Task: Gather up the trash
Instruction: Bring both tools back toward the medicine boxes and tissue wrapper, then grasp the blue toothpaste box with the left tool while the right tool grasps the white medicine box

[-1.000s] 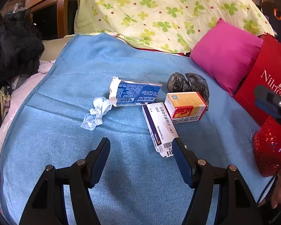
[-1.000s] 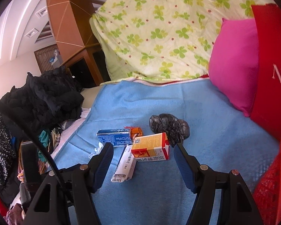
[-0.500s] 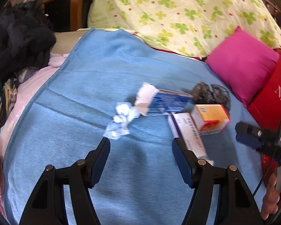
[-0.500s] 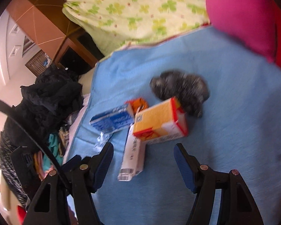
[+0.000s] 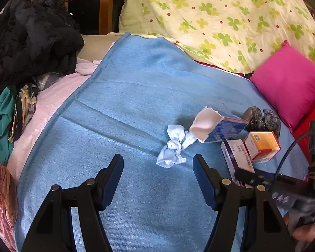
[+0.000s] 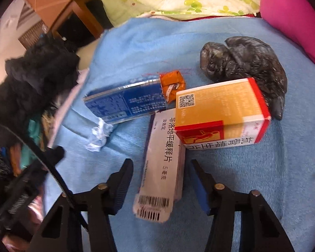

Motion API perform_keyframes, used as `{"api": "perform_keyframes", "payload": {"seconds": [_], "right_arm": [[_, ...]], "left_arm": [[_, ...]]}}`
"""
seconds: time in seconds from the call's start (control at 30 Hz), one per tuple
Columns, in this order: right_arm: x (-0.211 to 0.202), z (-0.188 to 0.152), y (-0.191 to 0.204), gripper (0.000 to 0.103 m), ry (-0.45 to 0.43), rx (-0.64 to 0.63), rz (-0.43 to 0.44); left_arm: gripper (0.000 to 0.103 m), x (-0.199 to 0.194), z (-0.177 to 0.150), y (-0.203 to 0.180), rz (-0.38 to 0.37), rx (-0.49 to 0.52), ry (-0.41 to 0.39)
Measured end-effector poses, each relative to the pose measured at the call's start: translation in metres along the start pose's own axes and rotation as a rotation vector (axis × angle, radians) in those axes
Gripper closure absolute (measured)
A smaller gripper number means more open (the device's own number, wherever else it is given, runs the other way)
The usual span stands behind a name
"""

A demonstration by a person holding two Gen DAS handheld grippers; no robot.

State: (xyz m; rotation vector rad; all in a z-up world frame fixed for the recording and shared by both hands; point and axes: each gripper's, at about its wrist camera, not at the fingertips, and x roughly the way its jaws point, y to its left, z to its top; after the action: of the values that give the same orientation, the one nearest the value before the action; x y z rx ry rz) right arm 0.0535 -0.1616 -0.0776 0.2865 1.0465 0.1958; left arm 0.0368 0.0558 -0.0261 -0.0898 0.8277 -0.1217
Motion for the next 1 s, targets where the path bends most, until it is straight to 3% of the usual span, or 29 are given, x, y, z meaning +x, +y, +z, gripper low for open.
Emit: {"api": "perform_keyframes", "payload": {"seconds": [0.17, 0.43, 0.77, 1.0], "right_arm": [[0.000, -0.004, 0.007, 0.061, -0.011, -0.061, -0.043], [-0.038, -0.015, -0.009, 0.062, -0.002, -0.039, 0.027], [-0.078, -0.034, -0.051, 0.062, -0.013, -0.021, -0.038], [-0.077, -0.041, -0.095, 0.062, 0.030, 0.058, -0.075]], "left_arm": [[0.034, 0.003, 0.005, -0.002, -0.030, 0.000, -0.021], [0.034, 0.006, 0.016, -0.013, -0.112, 0.001, -0.078], [0.029, 0.024, 0.012, -0.049, -0.195, 0.117, -0.035], [0.028, 0.054, 0.018, -0.071, -0.273, 0.223, 0.024]]}}
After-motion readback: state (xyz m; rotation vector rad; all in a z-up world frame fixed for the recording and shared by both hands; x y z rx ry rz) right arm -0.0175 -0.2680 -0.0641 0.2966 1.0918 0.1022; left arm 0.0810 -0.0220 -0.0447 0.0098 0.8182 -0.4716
